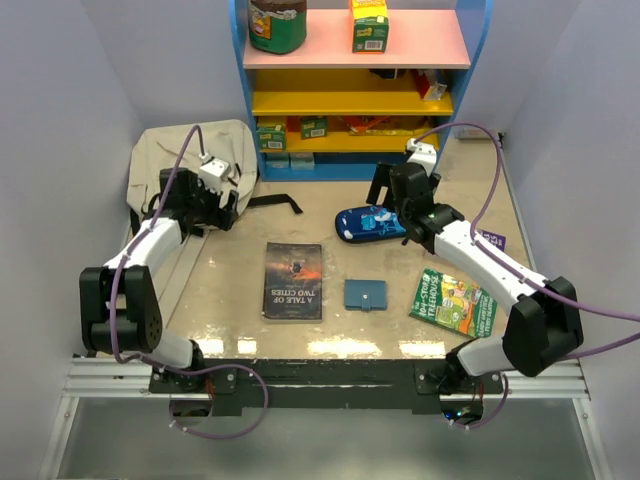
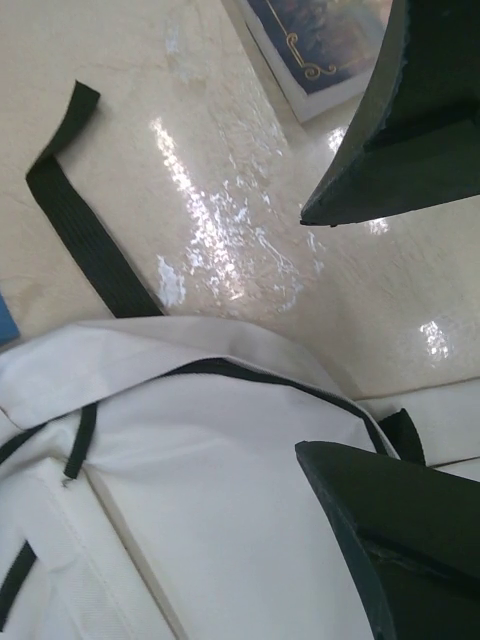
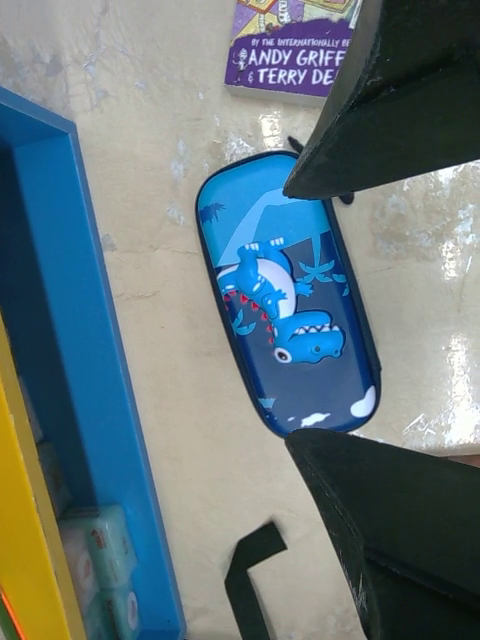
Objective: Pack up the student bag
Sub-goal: Move the student bag to the center of the board.
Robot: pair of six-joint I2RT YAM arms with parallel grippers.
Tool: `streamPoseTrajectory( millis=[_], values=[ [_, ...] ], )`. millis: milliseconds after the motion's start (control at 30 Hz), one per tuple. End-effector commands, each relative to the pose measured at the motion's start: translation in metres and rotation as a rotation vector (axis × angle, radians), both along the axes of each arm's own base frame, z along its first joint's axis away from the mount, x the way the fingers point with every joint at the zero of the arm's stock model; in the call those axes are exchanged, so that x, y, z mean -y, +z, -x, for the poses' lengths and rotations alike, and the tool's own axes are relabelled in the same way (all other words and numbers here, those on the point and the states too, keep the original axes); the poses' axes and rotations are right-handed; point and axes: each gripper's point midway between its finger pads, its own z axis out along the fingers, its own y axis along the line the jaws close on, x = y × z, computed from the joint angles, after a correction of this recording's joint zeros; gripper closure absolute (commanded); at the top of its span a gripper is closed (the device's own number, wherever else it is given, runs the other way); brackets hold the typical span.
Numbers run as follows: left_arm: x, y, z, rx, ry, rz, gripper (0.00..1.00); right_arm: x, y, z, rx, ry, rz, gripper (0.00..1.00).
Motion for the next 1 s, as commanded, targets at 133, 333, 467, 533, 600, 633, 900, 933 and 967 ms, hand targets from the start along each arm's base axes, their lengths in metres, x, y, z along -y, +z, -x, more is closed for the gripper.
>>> streamPoseTrajectory(
  millis=[133, 333, 467, 533, 600, 633, 900, 933, 967],
  values=[
    [-0.018, -0.013, -0.020, 0.047, 0.031, -0.063, 0.06, 0.012, 0.022, 0.011, 0.043, -0.031, 0.004, 0.01],
    [-0.032, -0.030, -0.034, 0.070, 0.073, -0.131, 0.06, 0.008, 0.034, 0.017, 0.078, 0.015, -0.023, 0.01],
    [-0.040, -0.046, -0.034, 0.059, 0.097, -0.175, 0.09, 0.004, 0.039, 0.020, 0.093, 0.045, -0.042, 0.02],
    [-0.042, -0.052, -0.033, 0.068, 0.103, -0.185, 0.15, 0.002, 0.041, 0.022, 0.101, 0.061, -0.055, 0.02],
    [-0.043, -0.061, -0.031, 0.043, 0.090, -0.199, 0.30, 0.000, 0.043, 0.024, 0.109, 0.074, -0.066, 0.02],
    [-0.043, -0.064, -0.030, 0.038, 0.089, -0.203, 0.37, -0.001, 0.044, 0.024, 0.109, 0.081, -0.073, 0.02],
    [-0.035, -0.047, -0.024, 0.046, 0.060, -0.176, 0.94, -0.008, 0.045, 0.031, 0.124, 0.127, -0.112, 0.03],
    [-0.035, -0.043, -0.023, 0.052, 0.065, -0.171, 0.98, -0.009, 0.043, 0.032, 0.124, 0.134, -0.113, 0.03],
    [-0.034, -0.030, -0.023, 0.076, 0.073, -0.157, 1.00, -0.010, 0.042, 0.033, 0.124, 0.144, -0.121, 0.03]
  ],
)
